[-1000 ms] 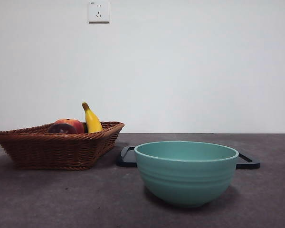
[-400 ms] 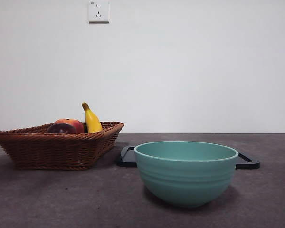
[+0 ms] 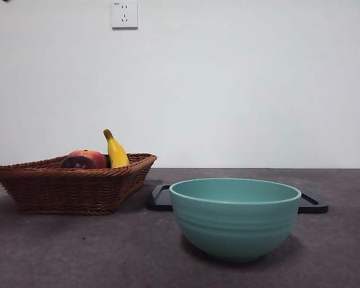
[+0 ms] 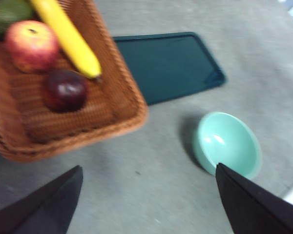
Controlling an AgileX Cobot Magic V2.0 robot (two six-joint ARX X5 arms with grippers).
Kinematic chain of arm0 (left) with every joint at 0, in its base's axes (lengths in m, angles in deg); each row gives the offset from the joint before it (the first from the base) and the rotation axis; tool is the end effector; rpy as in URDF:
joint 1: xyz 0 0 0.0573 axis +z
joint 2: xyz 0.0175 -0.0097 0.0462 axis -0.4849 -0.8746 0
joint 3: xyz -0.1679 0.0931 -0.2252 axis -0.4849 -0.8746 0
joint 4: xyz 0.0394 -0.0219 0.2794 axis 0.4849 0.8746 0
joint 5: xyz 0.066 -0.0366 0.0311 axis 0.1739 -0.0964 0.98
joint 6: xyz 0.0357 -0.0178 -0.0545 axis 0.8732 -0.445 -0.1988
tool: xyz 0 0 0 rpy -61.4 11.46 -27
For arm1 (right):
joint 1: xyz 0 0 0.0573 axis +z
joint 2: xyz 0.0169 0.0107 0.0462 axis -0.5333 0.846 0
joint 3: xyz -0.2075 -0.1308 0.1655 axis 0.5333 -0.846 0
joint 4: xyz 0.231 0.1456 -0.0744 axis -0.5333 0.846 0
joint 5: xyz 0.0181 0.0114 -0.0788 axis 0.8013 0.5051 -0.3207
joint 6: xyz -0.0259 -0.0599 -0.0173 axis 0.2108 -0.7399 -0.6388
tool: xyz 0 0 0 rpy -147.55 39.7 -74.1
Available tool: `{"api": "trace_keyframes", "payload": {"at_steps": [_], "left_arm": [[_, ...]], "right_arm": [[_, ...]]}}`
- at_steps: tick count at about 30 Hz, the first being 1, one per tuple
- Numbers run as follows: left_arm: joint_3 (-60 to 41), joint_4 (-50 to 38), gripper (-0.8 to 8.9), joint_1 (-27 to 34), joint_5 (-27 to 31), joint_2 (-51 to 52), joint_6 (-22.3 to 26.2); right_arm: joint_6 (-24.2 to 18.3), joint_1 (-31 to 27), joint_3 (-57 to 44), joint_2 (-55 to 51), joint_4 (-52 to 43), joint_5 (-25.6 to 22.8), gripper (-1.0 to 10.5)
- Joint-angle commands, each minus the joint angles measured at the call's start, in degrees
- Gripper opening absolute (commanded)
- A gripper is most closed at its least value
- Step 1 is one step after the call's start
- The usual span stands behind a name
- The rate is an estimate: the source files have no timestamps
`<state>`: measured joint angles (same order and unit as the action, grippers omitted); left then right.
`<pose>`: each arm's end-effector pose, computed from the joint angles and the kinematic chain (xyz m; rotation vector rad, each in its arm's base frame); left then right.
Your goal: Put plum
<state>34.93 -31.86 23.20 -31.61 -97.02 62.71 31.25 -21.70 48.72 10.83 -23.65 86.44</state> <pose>0.1676 -0.0419 0.3386 -0.1380 0.7182 -0.5966 0.1358 0.0571 0.3430 0.1817 0.8099 0.8228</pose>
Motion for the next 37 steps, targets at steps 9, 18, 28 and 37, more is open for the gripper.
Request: {"api": "trace_keyframes", "payload": {"at_steps": [9,18,28,37], "left_arm": [[12.92,-1.57,4.35,-5.95,10.12,-16.76,-0.37],[18.91,-4.85,4.35,-9.22,16.61,-30.99,1.51],[18.91,-10.58,4.36,-9.66,18.08,-42.60,2.49],[18.91,-14.34,4.36,-9.66,18.43,-51.30,4.44]], "right_arm": [[0.20,0.24,1.09,0.37,-0.52,0.13,4.0],[0.20,0.24,1.09,0.37,-0.50,0.13,4.0],[0.22,0.24,1.09,0.39,-0.50,0.13,4.0],[1.09,0.24,1.09,0.39,-0.48,0.13,4.0]]}}
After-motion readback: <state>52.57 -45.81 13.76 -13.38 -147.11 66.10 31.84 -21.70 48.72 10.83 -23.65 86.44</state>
